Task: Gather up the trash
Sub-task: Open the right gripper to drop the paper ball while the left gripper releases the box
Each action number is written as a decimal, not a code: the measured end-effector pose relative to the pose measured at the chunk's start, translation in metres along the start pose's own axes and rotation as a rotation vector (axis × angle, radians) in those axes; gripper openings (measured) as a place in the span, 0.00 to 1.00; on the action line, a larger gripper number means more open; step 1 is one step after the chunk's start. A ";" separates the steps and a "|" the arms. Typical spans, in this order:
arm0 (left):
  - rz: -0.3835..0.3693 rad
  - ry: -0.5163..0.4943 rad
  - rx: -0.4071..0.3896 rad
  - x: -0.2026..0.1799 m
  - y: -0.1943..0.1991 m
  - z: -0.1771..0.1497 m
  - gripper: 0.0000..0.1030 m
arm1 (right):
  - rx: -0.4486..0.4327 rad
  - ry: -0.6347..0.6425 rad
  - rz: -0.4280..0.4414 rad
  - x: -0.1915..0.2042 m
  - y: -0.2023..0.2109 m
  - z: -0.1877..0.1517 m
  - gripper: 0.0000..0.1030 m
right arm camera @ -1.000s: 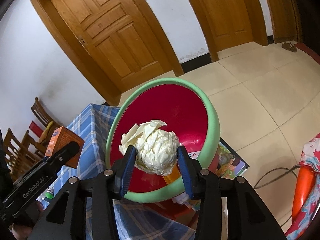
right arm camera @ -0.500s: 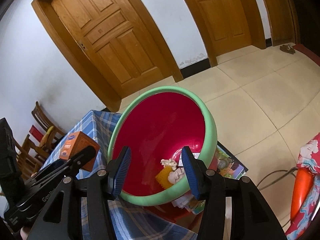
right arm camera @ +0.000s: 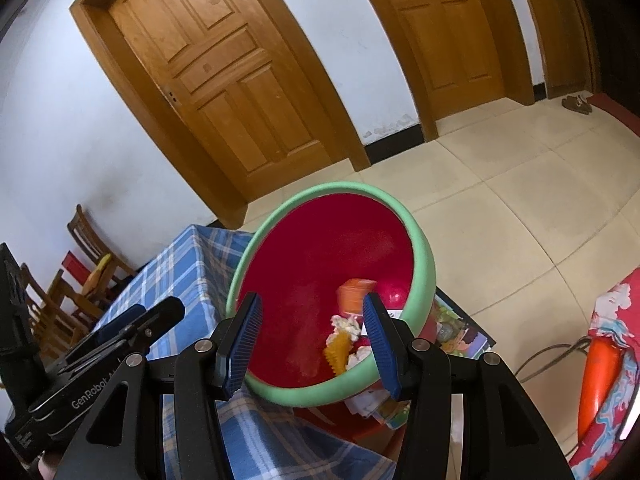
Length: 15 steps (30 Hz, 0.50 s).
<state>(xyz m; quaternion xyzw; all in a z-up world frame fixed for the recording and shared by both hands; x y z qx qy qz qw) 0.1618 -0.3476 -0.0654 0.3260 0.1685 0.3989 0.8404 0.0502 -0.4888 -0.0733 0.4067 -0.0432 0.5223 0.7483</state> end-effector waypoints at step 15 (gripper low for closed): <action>0.123 0.108 -0.029 0.063 0.064 -0.015 0.68 | 0.022 0.100 0.101 0.064 0.023 -0.017 0.54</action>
Point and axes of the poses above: each gripper's, at about its wrist camera, not at the fingertips, and y roughly against the way its jaws point, x to its left, z to its top, the point moved 8 cm from there along -y, roughly the way its jaws point, and after that the axes turned 5 degrees about z, right-handed, at the moved point
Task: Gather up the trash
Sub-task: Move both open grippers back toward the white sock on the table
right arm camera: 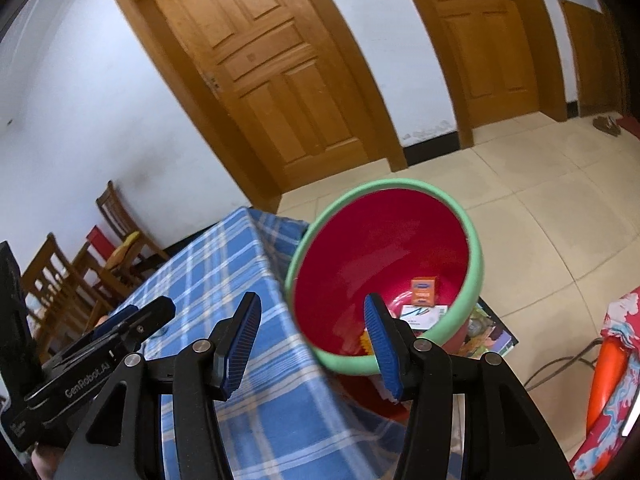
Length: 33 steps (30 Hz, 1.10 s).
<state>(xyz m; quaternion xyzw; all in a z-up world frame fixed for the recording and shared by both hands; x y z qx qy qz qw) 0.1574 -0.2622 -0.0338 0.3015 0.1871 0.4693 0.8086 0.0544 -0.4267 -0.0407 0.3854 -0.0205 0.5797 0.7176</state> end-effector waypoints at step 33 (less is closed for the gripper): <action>0.229 0.136 -0.024 0.183 0.053 -0.034 0.68 | 0.097 0.160 0.058 0.114 -0.024 -0.043 0.55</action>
Point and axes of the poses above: each gripper's, at about its wrist camera, not at the fingertips, and y roughly against the way its jaws point, x to its left, z to its top, the point moved 8 cm from there along -y, roughly the way its jaws point, and after that the axes turned 5 degrees about z, right-handed, at the moved point
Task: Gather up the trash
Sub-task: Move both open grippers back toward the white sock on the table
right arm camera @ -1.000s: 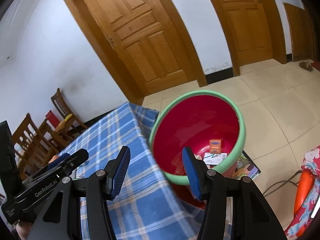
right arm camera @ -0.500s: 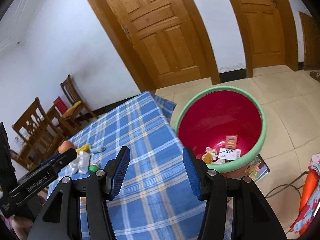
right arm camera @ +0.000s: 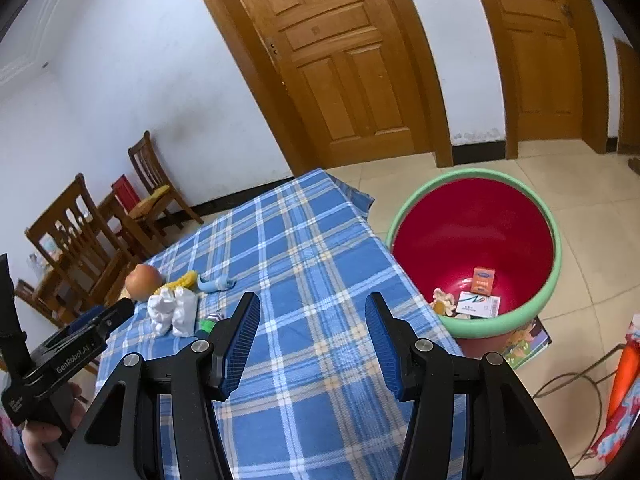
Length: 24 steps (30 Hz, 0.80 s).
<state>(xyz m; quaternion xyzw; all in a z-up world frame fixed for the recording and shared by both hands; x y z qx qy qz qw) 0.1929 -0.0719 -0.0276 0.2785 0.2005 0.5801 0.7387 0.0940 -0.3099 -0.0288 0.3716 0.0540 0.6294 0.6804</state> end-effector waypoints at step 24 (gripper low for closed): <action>0.025 0.039 0.119 0.047 -0.084 -0.017 0.68 | 0.107 0.059 -0.013 0.037 -0.066 -0.014 0.55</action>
Point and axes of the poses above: each gripper's, at about its wrist camera, not at the fingertips, and y roughly against the way its jaws point, x to its left, z to its top, the point moved 8 cm from there along -y, roughly the way its jaws point, and after that the axes turned 5 degrees about z, right-handed, at the moved point
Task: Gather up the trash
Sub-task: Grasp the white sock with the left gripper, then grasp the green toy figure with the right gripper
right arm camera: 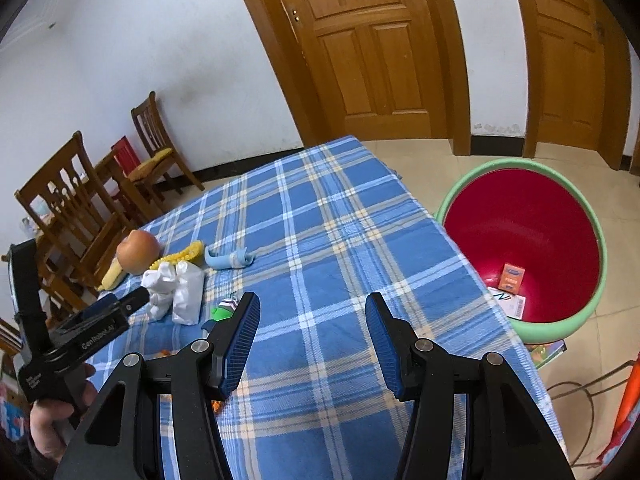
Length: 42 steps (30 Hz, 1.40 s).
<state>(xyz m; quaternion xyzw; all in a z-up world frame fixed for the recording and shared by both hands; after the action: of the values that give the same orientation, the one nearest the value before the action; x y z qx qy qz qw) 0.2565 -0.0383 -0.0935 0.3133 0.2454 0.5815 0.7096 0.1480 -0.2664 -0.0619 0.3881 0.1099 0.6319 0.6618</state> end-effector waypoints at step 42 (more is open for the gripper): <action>-0.071 0.220 -0.023 0.055 0.044 -0.034 0.19 | 0.158 0.207 0.099 0.086 -0.067 -0.033 0.55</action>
<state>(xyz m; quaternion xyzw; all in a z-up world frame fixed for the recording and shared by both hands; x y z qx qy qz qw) 0.2139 0.0271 -0.0835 0.2306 0.3260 0.5894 0.7022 0.1928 -0.1680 -0.0984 0.3766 0.2078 0.6899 0.5823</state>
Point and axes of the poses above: each gripper's, at about its wrist camera, not at the fingertips, and y roughly against the way its jaws point, x to its left, z to its top, the point moved 8 cm from there along -y, roughly the way its jaws point, and after that the axes turned 5 degrees about z, right-handed, at the moved point
